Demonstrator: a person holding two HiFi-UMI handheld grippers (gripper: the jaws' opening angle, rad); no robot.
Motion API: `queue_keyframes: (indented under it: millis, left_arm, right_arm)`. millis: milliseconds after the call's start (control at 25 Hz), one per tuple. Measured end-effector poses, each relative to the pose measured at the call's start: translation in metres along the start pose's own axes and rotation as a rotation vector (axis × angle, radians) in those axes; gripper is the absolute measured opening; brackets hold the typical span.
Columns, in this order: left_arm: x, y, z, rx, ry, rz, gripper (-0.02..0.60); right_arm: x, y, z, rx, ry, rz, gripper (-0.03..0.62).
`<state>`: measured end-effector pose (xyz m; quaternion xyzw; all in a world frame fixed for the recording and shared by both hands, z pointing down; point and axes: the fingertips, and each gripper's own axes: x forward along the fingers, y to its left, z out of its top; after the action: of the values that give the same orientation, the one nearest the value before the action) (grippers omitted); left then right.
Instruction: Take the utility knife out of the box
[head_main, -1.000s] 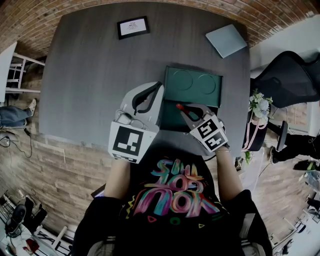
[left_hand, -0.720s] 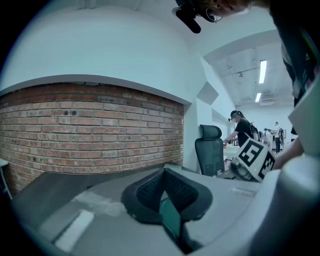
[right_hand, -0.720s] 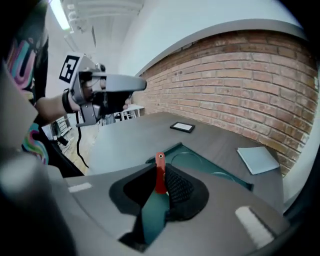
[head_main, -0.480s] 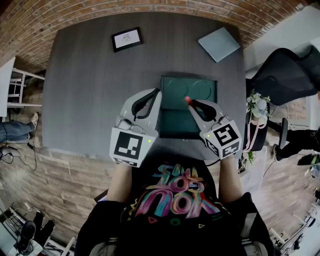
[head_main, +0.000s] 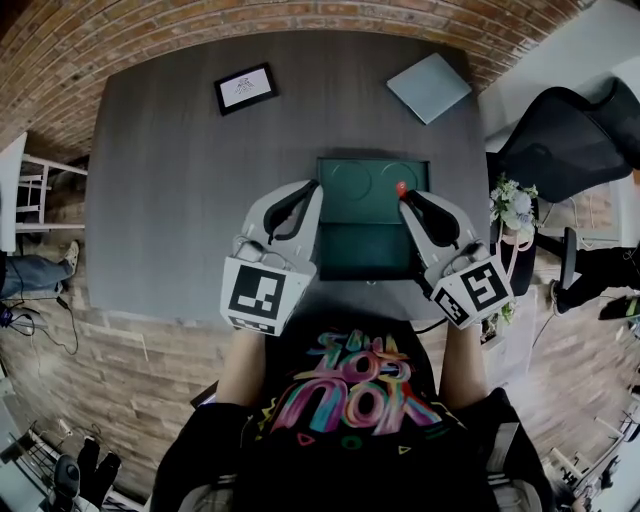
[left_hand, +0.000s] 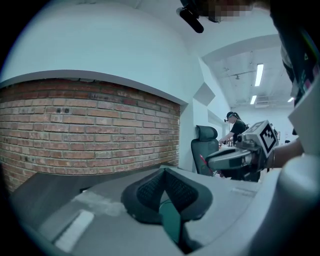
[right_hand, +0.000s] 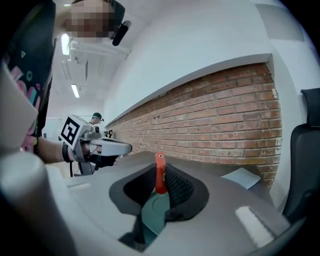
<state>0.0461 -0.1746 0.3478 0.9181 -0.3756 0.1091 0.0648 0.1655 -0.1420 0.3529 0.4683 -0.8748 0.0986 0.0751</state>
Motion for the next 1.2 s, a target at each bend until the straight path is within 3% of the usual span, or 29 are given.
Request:
queue_keyframes:
  millis: [440, 800, 1200]
  left_arm:
    - [-0.002, 0.002, 0.004, -0.024, -0.012, 0.012, 0.000]
    - [-0.002, -0.002, 0.004, 0.005, -0.011, 0.003, 0.000]
    - [-0.003, -0.005, 0.004, -0.015, -0.009, 0.015, 0.000]
  right_arm:
    - [-0.030, -0.015, 0.025, 0.025, -0.128, -0.079, 0.054]
    - [-0.034, -0.019, 0.018, 0.040, -0.119, -0.083, 0.054]
    - [-0.033, -0.018, 0.016, 0.029, -0.115, -0.076, 0.054]
